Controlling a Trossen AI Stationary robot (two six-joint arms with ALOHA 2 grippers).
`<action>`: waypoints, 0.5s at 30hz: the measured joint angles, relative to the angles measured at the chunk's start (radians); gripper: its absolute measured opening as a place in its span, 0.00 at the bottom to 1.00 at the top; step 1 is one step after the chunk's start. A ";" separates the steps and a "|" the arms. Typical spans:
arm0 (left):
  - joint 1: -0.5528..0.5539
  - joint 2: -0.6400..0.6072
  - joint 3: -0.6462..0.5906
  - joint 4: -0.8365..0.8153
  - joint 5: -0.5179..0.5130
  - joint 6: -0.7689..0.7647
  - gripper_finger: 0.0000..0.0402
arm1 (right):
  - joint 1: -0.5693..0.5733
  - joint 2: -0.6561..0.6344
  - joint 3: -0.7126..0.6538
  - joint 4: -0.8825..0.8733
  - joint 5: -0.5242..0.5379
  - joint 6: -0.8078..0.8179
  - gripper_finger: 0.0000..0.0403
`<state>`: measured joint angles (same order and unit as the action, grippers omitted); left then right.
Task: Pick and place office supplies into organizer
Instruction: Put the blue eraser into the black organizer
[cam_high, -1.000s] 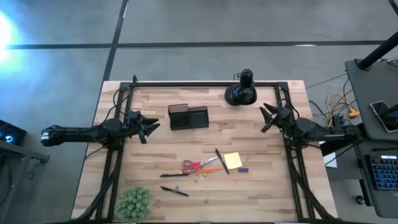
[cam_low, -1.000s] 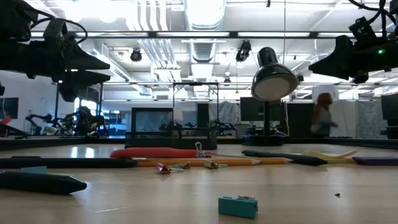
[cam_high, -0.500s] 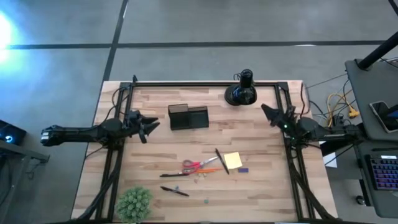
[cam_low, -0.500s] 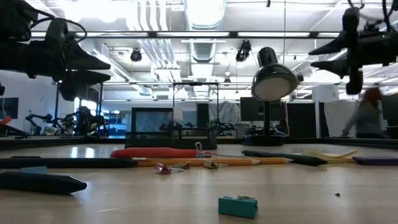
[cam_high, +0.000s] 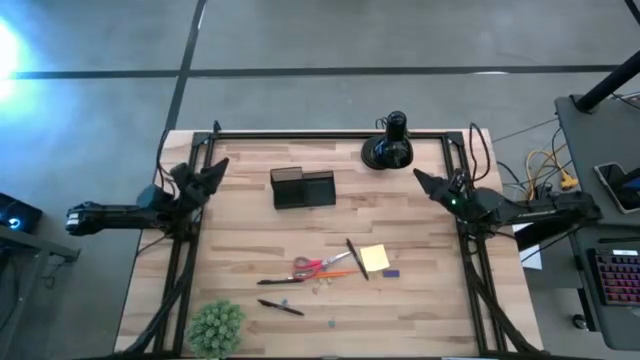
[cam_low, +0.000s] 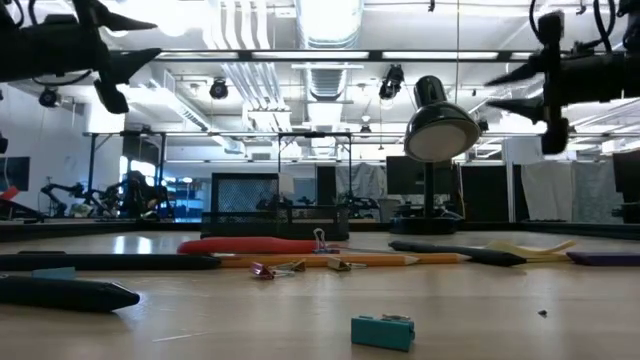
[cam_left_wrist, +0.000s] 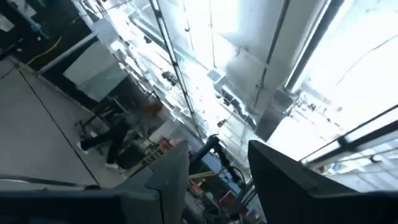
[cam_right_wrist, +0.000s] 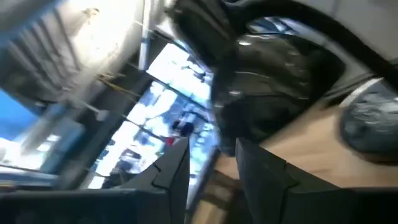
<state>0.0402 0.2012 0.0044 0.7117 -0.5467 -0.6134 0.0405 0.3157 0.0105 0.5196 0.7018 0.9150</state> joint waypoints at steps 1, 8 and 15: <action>0.000 0.000 0.000 -0.001 -0.005 -0.027 0.38 | -0.004 0.009 0.000 0.046 -0.052 0.012 0.30; 0.000 0.041 0.000 -0.014 0.009 -0.140 0.38 | 0.016 0.105 0.240 -0.223 -0.448 -0.084 0.31; -0.001 0.092 0.000 -0.015 0.028 -0.135 0.38 | 0.132 0.352 0.710 -1.544 -0.631 -0.064 0.30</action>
<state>0.0395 0.2929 0.0044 0.6971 -0.5183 -0.7479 0.1727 0.6677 0.7207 -1.0242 0.0710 0.8510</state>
